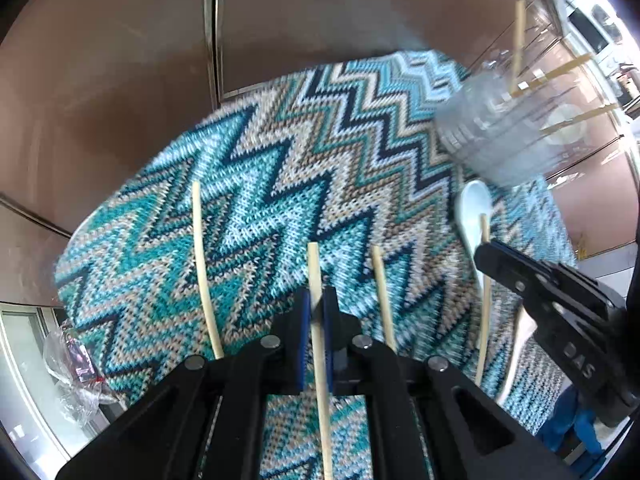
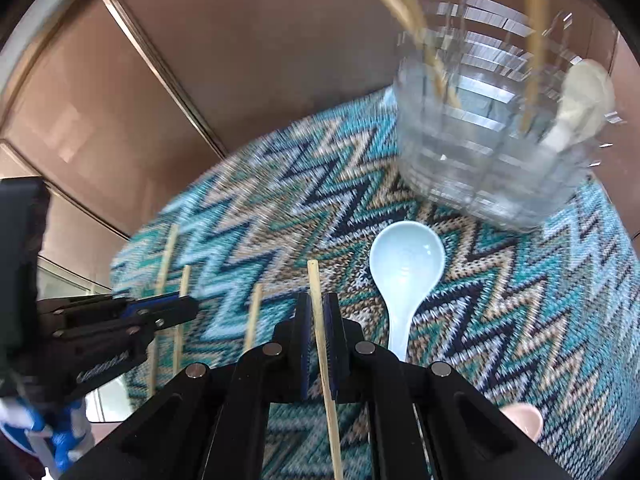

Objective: Organize utensils
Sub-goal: 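Close the left tool on a chopstick while the right tool closes on another chopstick, then lift both held chopsticks and carry them over the wire basket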

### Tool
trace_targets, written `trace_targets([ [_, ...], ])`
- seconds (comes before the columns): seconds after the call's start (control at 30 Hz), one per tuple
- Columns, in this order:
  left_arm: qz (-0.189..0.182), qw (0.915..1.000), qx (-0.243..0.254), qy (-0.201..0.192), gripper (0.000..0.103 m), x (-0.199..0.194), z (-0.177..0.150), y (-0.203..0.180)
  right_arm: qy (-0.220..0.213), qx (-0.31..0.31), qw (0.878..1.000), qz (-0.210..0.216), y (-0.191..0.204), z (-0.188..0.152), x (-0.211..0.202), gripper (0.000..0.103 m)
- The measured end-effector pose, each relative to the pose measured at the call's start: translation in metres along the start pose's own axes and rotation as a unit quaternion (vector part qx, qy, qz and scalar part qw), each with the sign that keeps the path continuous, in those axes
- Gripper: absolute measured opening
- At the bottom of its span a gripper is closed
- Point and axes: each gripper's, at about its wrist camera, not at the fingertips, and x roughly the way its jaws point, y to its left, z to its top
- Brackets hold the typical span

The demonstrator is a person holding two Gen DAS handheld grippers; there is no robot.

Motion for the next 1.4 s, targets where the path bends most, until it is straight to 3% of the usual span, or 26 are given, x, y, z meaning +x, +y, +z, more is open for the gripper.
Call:
trace_targets([
  [0.4,-0.021,0.9932,0.021,-0.113,0.005,-0.076,-0.034,-0.007,-0.121,-0.013,0.992,-0.027,0.034,-0.046,-0.101,0.007],
  [0.53,-0.023,0.988,0.028,-0.15,0.005,-0.099,-0.049,-0.009,-0.147,-0.01,0.989,-0.032,0.039,-0.065,-0.129,0.007],
  [0.87,-0.033,0.9787,0.029,-0.2,0.005,-0.146,-0.077,-0.01,-0.192,-0.007,0.981,-0.038,0.061,-0.098,-0.176,0.006],
  [1.17,-0.06,0.9649,0.044,-0.252,0.005,-0.195,-0.092,-0.016,-0.23,-0.013,0.972,-0.042,0.073,-0.108,-0.216,0.006],
  [1.4,-0.089,0.9536,0.049,-0.283,0.005,-0.226,-0.075,-0.03,-0.265,-0.007,0.963,-0.048,0.061,-0.095,-0.247,0.006],
])
